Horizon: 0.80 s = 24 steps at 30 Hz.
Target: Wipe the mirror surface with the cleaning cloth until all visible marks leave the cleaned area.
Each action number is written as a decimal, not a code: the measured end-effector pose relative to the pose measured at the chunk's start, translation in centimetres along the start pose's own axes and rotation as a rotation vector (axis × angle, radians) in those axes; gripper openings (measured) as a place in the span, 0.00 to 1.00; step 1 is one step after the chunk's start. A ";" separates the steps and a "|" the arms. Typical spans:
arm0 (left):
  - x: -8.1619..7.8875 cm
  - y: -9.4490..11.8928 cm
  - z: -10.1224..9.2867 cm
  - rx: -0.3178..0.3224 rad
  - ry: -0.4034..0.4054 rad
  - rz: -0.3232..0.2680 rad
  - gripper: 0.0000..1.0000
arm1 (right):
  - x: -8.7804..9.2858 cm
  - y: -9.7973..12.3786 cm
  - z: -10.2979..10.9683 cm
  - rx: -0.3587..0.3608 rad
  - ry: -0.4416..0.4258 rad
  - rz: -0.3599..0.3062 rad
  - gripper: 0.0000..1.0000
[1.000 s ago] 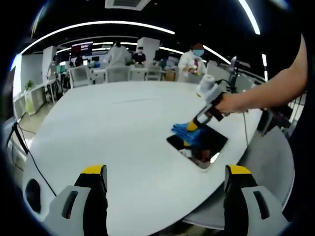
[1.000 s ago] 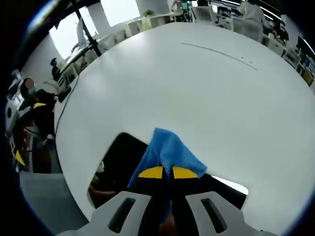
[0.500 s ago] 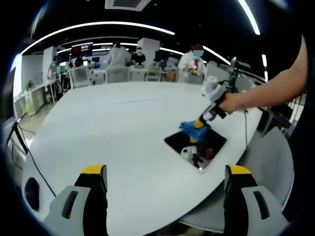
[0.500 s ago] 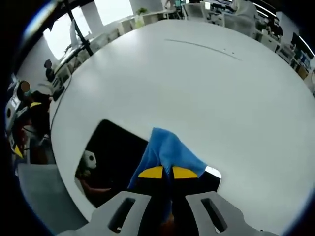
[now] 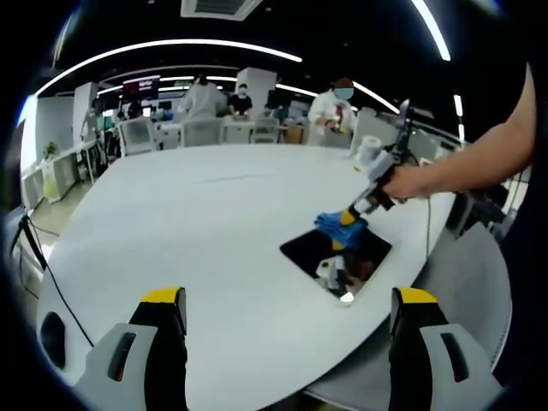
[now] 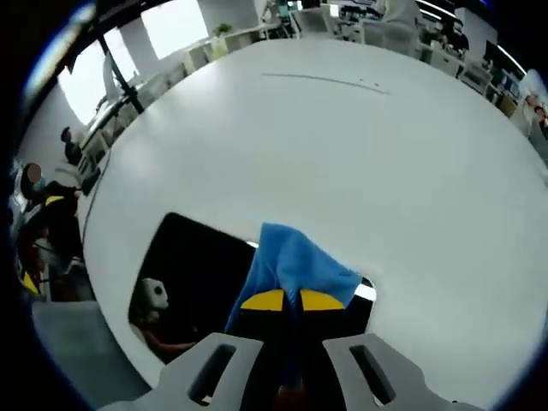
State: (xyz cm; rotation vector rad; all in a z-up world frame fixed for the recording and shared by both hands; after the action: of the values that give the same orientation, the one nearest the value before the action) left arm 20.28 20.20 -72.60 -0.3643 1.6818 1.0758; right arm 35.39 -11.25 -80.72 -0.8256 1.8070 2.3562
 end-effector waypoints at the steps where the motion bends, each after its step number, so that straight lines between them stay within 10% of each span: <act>1: -0.2 -0.2 -0.1 0.002 -0.002 -0.003 1.00 | 0.4 0.1 0.2 0.004 0.012 -0.002 0.00; 24: -2.1 -2.7 -1.3 0.050 -0.036 -0.023 1.00 | 9.3 3.9 4.1 -0.069 -0.038 0.024 0.00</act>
State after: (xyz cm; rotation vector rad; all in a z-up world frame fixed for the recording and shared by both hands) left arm 22.18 17.10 -71.97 -0.3297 1.6659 1.0159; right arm 24.52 -11.22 -80.68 -0.7654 1.7406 2.4445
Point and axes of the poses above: the point that each gripper's makers call its tool centre point, and the gripper's own axes: y roughly backward along the fingers, z roughly to its left, x roughly out of its underside, the point moved 7 cm from there along y, roughly backward along the fingers, and after that the axes turned 8 degrees about -y, right-handed, at the moved point
